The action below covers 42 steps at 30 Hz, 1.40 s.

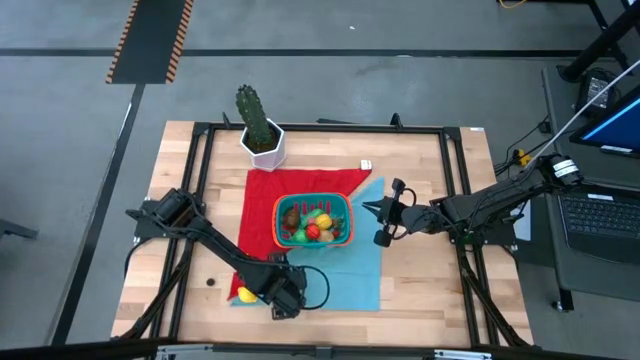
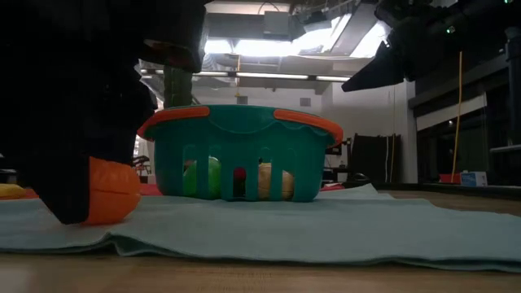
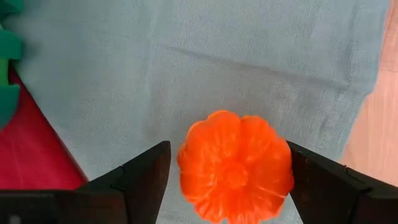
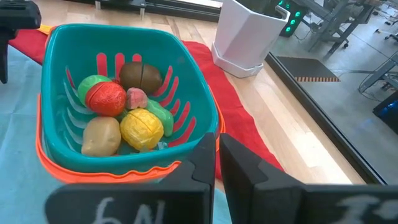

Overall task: Build produce basket
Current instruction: Put the orange pumpkin into the blue basket

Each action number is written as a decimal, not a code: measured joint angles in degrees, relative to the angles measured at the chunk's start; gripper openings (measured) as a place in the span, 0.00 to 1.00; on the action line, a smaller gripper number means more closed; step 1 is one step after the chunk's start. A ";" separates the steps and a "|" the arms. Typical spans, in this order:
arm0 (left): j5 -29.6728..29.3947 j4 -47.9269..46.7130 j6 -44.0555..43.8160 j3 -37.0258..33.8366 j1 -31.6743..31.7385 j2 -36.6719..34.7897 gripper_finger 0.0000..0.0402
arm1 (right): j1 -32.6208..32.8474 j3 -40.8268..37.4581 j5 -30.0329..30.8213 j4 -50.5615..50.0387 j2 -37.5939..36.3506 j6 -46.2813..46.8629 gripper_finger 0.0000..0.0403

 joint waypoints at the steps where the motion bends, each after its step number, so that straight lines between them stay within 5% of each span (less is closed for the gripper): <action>1: -0.01 0.00 0.02 0.00 0.00 0.00 0.71 | 0.00 0.00 0.00 0.00 0.00 0.00 0.06; 10: -0.02 0.00 -0.04 0.00 0.07 0.00 0.71 | 0.01 0.00 -0.02 -0.01 0.00 0.00 0.06; 18: -0.55 0.00 -0.02 0.00 0.07 -0.02 0.58 | 0.00 0.00 -0.01 -0.02 0.00 0.02 0.06; 34: -2.74 -1.35 0.00 0.00 0.04 -2.48 0.58 | 0.00 0.00 -0.01 -0.02 0.00 0.02 0.06; 42: -8.52 -5.47 1.42 0.00 -1.68 -7.79 0.58 | 0.02 -0.02 -0.01 -0.02 0.00 0.00 0.06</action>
